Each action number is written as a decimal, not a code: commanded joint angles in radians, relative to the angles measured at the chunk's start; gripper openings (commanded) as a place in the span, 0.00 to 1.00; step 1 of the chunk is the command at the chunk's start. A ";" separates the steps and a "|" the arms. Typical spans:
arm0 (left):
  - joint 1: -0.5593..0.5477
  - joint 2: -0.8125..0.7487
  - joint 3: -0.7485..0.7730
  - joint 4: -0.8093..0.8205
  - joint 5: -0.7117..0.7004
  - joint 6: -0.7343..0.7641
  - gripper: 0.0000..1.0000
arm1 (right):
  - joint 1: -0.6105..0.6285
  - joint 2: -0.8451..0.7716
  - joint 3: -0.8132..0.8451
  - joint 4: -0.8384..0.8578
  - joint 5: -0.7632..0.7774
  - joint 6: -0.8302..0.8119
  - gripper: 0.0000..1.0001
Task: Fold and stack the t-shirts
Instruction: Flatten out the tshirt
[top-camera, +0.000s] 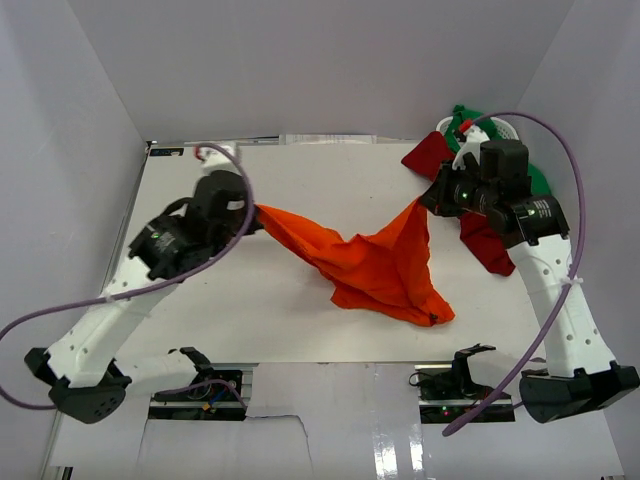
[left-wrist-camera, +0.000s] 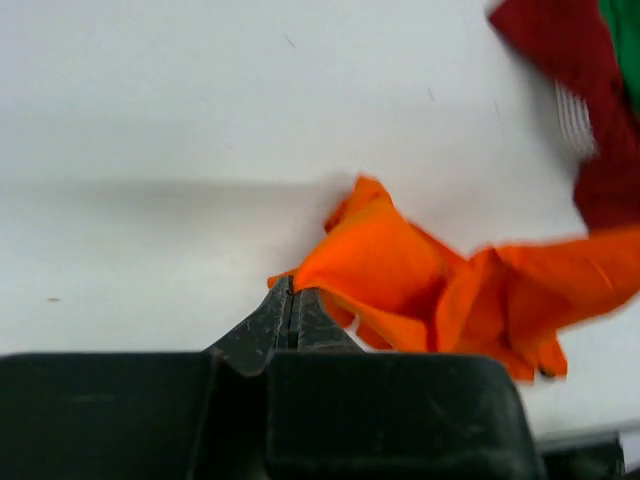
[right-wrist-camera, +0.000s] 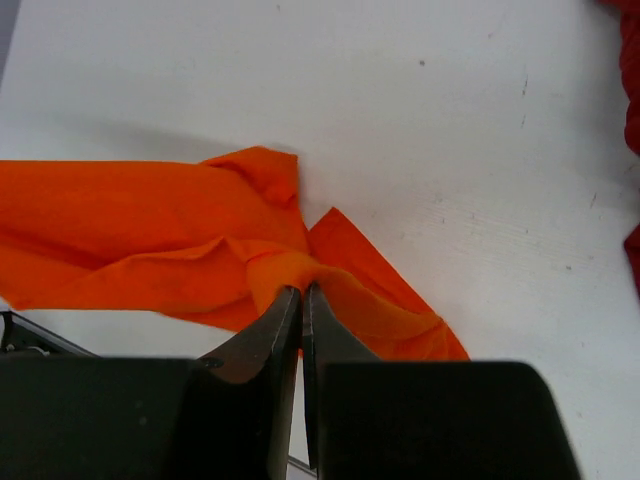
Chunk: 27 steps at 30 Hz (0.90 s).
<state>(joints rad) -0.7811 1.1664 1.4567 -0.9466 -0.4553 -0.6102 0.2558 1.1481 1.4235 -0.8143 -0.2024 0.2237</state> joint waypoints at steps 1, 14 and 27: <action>0.071 -0.013 0.077 -0.259 -0.198 0.012 0.00 | 0.003 0.031 0.155 0.024 -0.038 -0.030 0.08; 0.094 -0.210 0.228 -0.218 -0.316 0.035 0.00 | 0.005 -0.013 0.669 -0.160 -0.242 -0.053 0.08; 0.097 -0.714 0.005 0.236 0.006 0.201 0.00 | -0.026 -0.455 0.442 0.323 -0.497 0.000 0.08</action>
<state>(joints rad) -0.6891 0.4740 1.4918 -0.8635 -0.5579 -0.4747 0.2363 0.6868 1.8164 -0.6575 -0.6220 0.1814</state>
